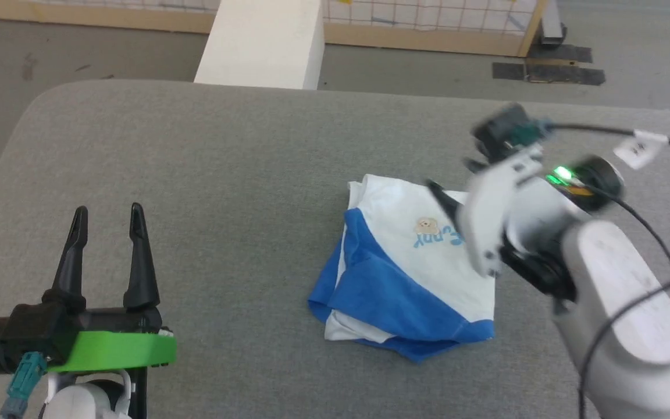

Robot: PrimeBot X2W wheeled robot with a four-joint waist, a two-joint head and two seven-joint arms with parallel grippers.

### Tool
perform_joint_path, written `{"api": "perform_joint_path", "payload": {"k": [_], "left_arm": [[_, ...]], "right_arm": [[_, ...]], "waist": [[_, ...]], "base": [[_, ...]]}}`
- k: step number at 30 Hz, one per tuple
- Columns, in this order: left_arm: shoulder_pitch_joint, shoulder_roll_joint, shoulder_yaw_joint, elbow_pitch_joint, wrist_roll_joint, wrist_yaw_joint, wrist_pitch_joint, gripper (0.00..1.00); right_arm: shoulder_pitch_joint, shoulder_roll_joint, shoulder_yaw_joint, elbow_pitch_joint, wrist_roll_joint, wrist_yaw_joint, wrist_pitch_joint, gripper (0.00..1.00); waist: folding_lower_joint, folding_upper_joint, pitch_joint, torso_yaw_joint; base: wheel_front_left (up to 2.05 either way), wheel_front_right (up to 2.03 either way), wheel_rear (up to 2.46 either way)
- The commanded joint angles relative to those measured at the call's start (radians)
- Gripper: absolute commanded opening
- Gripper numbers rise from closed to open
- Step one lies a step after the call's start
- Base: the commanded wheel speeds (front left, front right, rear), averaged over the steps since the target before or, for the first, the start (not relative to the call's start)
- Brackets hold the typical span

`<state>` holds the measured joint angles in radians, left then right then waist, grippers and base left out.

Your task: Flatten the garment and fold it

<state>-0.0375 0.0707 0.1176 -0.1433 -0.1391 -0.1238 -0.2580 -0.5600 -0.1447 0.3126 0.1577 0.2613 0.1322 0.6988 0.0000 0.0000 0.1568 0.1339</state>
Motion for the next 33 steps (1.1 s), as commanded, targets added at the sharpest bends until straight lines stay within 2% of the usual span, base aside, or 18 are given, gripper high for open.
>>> {"api": "perform_joint_path", "payload": {"k": [1, 3, 10, 19, 20, 21, 22, 25, 28, 33], "left_arm": [[0.006, 0.006, -0.001, -0.005, 0.012, -0.007, -0.004, 1.00], [0.008, 0.005, -0.004, -0.008, 0.012, -0.007, -0.004, 1.00], [0.001, 0.006, -0.017, -0.006, 0.010, -0.007, -0.004, 1.00], [-0.009, 0.014, -0.018, -0.002, 0.005, -0.007, -0.004, 1.00], [-0.008, 0.014, -0.016, -0.003, 0.005, -0.007, -0.004, 1.00], [-0.007, 0.013, -0.015, -0.004, 0.006, -0.007, -0.004, 1.00], [-0.005, 0.013, -0.012, -0.005, 0.006, -0.007, -0.004, 1.00], [0.006, 0.012, 0.004, -0.014, 0.006, -0.007, -0.004, 1.00], [0.017, 0.012, 0.025, -0.024, 0.005, -0.007, -0.004, 1.00], [0.009, 0.018, 0.056, -0.049, -0.001, -0.007, -0.004, 1.00]], "right_arm": [[0.053, -0.015, -0.023, -0.010, -0.035, -0.002, 0.024, 1.00], [0.116, -0.021, -0.059, -0.028, -0.074, -0.002, 0.064, 1.00], [0.274, 0.031, -0.124, -0.033, -0.139, -0.002, 0.096, 1.00], [0.281, 0.065, -0.167, 0.083, -0.190, -0.002, 0.095, 1.00], [0.276, 0.068, -0.166, 0.093, -0.186, -0.002, 0.096, 0.46], [0.271, 0.068, -0.160, 0.098, -0.182, -0.002, 0.094, 0.13], [0.265, 0.069, -0.150, 0.102, -0.170, -0.002, 0.092, 0.00], [0.243, 0.049, -0.110, 0.096, -0.149, -0.002, 0.096, 0.00], [0.214, 0.000, -0.042, 0.073, -0.132, -0.002, 0.106, 0.00], [0.140, -0.161, 0.124, 0.000, -0.066, -0.002, 0.144, 0.00]], "waist": [[0.0000, 0.0000, -0.013, -0.015], [0.0000, 0.0000, -0.010, -0.017], [0.0000, 0.0000, 0.017, -0.003], [0.0000, 0.0000, 0.034, 0.011], [0.0000, 0.0000, 0.036, 0.009], [0.0000, 0.0000, 0.037, 0.005], [0.0000, 0.0000, 0.037, -0.003], [0.0000, 0.0000, 0.041, -0.045], [0.0000, 0.0000, 0.050, -0.107], [0.0000, 0.0000, 0.083, -0.262]], "base": [[0.00, 0.00, 0.00], [0.00, 0.00, 0.00], [0.00, 0.00, 0.00], [0.00, 0.00, 0.00], [0.00, 0.00, 0.00], [0.00, 0.00, 0.00], [0.00, 0.00, 0.00], [0.00, 0.00, 0.00], [0.00, 0.00, 0.00], [0.00, 0.00, 0.00]]}}
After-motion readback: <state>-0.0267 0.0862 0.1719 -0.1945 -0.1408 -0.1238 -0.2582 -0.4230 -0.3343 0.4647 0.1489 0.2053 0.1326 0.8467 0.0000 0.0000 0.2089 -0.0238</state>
